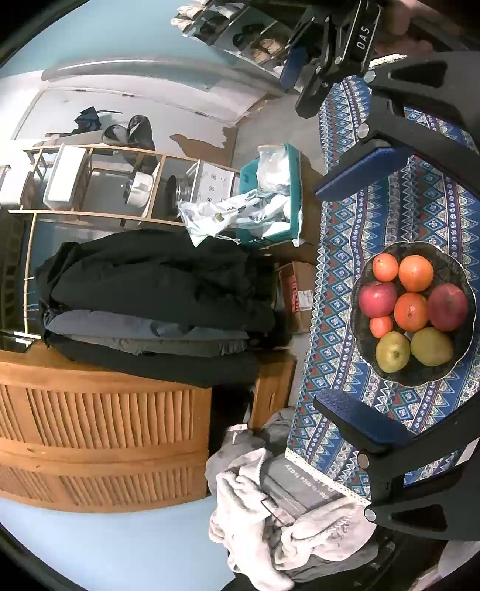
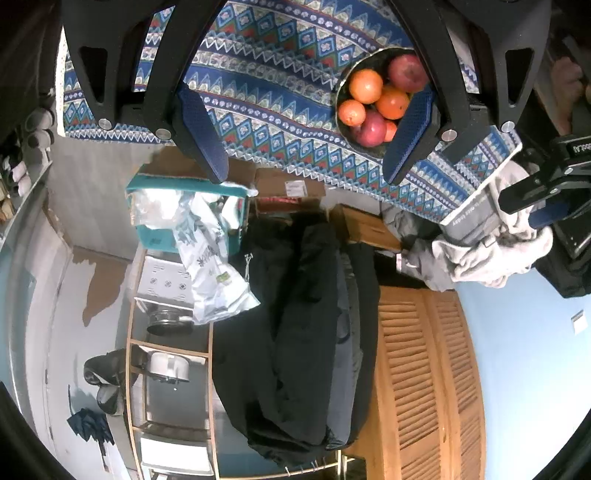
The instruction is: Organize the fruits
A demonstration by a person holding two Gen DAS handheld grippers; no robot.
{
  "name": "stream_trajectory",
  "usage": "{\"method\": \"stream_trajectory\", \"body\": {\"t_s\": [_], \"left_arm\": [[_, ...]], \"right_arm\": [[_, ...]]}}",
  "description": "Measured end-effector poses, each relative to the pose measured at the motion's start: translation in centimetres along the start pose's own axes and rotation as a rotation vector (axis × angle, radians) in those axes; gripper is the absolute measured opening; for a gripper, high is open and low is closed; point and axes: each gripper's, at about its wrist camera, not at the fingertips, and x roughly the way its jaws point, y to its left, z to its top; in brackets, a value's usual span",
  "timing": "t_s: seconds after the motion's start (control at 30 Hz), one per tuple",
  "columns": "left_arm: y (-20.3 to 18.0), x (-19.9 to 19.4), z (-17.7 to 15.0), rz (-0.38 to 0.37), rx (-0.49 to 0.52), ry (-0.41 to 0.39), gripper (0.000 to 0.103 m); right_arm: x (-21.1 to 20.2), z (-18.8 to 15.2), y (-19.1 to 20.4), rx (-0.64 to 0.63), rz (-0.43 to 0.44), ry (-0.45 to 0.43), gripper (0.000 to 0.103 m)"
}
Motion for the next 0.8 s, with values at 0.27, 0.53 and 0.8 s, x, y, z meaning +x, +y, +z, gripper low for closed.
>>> {"method": "stream_trajectory", "body": {"t_s": [0.27, 0.53, 0.8], "left_arm": [[-0.45, -0.05, 0.05, -0.002, 0.011, 0.001, 0.103], [-0.87, 0.00, 0.04, -0.001, 0.022, 0.001, 0.103], [-0.83, 0.05, 0.15, 0.008, 0.022, 0.004, 0.103]], "right_arm": [[0.07, -0.25, -0.02, 0.001, 0.003, 0.009, 0.084], [0.08, -0.28, -0.18, 0.001, 0.005, 0.011, 0.084], [0.07, -0.27, -0.15, 0.001, 0.005, 0.010, 0.084]]}}
